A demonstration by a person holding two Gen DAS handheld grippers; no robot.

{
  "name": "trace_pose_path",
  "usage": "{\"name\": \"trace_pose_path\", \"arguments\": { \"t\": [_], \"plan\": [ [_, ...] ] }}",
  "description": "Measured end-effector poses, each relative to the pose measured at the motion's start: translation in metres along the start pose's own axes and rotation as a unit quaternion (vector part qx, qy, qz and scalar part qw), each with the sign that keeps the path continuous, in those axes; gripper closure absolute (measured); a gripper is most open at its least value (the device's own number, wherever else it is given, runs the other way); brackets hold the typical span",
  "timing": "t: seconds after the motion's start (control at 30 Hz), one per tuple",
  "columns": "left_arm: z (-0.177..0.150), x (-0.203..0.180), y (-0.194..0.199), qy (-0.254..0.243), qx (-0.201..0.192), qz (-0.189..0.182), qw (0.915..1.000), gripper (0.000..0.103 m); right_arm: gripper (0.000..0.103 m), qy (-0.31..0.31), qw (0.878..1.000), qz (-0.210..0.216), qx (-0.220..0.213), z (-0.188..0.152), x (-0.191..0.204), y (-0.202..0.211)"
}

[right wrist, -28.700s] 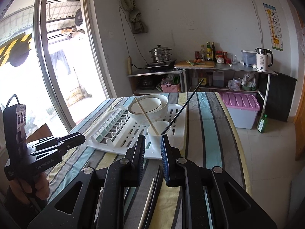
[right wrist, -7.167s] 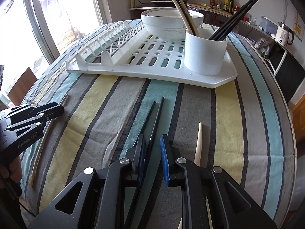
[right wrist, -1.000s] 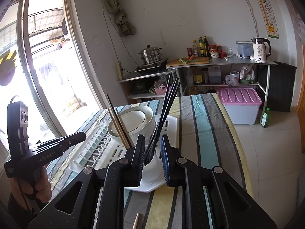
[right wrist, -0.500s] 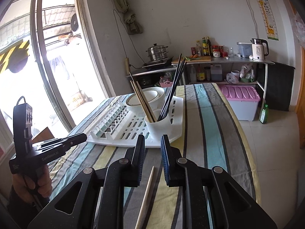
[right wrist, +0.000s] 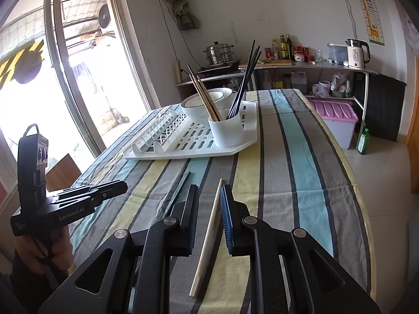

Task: Organize utensils
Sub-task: 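Withdraw both tools from the cup toward the last chopsticks on the cloth, then grasp a black chopstick with the left tool while the right tool grasps a wooden chopstick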

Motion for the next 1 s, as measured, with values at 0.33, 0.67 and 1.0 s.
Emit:
{"name": "trace_pose_path", "arguments": {
  "t": [0.33,0.67,1.0],
  "plan": [
    [-0.004,-0.001,-0.019,0.005,0.026,0.000,0.9996,0.084,0.085,0.004,1.000,-0.002,0.027,-0.012,0.002,-0.022],
    [-0.007,0.000,-0.067,-0.001,0.088,0.002,0.9961,0.084,0.085,0.021,0.997,-0.010,0.069,-0.023,0.005,-0.053],
    [-0.009,0.005,-0.086,0.004,0.107,0.011,0.9941,0.084,0.085,0.043,0.994,-0.013,0.104,-0.029,0.014,-0.081]
  ]
}}
Point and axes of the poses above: each gripper's, at about its wrist camera, not at the fingertips, and y roughly against the way its jaws point, x to its left, z to its top, the point moved 7 cm from there along -y, roughly the way its jaws point, and after that the axes turned 12 degrees about -z, right-handed, at the moved point
